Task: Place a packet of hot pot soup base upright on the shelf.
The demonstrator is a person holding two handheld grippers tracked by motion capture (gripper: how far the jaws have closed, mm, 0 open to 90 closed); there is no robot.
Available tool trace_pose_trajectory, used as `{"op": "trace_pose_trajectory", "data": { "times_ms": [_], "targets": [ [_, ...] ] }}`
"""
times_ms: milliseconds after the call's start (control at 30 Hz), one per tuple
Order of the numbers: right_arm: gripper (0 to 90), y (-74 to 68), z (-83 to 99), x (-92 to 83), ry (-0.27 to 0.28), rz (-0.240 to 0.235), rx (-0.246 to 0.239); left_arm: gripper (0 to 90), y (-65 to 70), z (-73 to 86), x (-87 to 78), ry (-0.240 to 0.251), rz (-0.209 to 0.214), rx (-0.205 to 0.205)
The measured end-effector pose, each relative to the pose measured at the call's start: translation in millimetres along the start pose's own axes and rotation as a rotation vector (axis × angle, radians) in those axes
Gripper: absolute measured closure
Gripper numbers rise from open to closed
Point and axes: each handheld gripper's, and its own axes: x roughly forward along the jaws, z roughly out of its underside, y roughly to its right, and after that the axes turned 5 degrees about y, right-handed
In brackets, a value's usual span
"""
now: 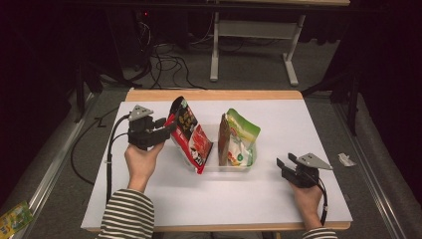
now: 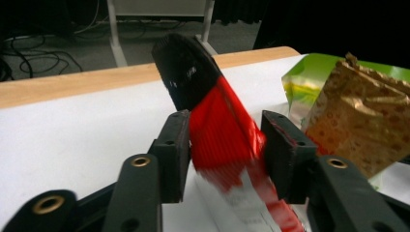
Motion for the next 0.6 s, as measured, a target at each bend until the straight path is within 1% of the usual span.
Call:
{"op": "trace_pose_trajectory", "data": {
  "times_ms": [133, 233, 467, 600],
  "targets": [
    [47.8, -0.2, 0.0, 0.1, 0.0, 0.001, -0.004, 48.1, 2.9, 9.0, -1.7, -0.021, 0.002, -0.009],
    [47.8, -0.2, 0.0, 0.0, 0.001, 0.0, -0.004, 44.8, 4.7, 16.9, -1.5, -0.042, 0.009, -0.027],
    [47.8, -0.2, 0.0, 0.0, 0.001, 0.0, -0.004, 40.6, 12.0, 32.4, 3.3, -0.08, 0.02, -0.05],
    [47.7, -0.1, 0.0, 0.0, 0.001, 0.0, -0.004, 39.8, 15.4, 39.8, 7.7, -0.095, 0.032, -0.061]
  ]
}}
